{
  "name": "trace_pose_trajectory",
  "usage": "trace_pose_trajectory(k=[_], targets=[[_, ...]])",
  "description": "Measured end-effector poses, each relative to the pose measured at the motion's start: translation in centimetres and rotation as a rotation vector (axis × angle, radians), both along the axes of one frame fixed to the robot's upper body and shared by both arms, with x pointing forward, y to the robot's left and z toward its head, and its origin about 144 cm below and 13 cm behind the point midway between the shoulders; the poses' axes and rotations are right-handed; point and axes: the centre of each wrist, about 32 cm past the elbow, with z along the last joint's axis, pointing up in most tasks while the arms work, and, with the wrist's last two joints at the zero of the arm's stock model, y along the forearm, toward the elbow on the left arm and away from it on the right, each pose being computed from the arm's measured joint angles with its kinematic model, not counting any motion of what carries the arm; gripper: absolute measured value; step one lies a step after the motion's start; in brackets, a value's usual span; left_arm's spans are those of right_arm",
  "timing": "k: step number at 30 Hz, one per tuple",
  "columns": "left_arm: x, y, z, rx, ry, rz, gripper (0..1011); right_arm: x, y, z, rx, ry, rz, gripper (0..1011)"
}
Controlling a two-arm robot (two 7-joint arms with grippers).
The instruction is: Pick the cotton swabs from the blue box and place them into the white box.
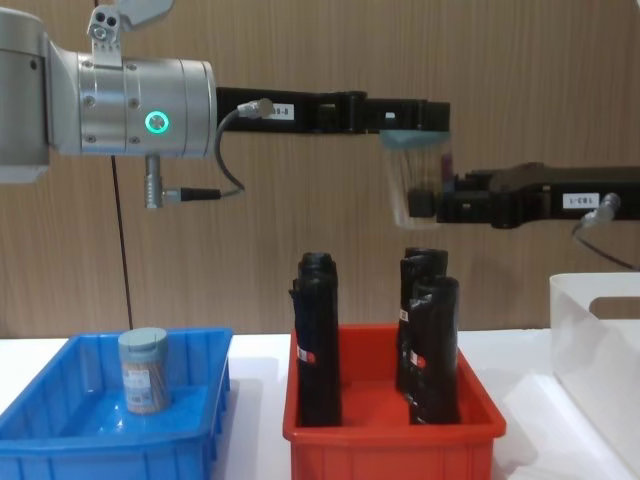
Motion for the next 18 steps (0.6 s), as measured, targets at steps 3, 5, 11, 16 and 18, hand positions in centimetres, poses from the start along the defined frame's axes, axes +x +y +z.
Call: trace_pose_trajectory(k=[3,5,11,16,18], targets=[[0.0,0.0,0.0,0.0,0.0,0.0,1004,-0.1,-0.1,-0.1,0.004,0.005,-0.007,629],[0.0,0.0,0.0,0.0,0.0,0.0,1004,-0.1,-0.2,-0.2,0.005,0.01,-0.015,629],[0.0,0.0,0.0,0.0,0.0,0.0,1004,-0.2,-0.9,-0.7,0.015,0.029,-0.054,628],[0.0,0.0,0.0,0.0,0.0,0.001,1004,-0.2,-1.7,-1.1,0.025,0.045,-0.099,628],[0.0,0.0,0.0,0.0,0.0,0.001,1004,-0.1,-2.2,-1.3,0.031,0.053,-0.128,629]])
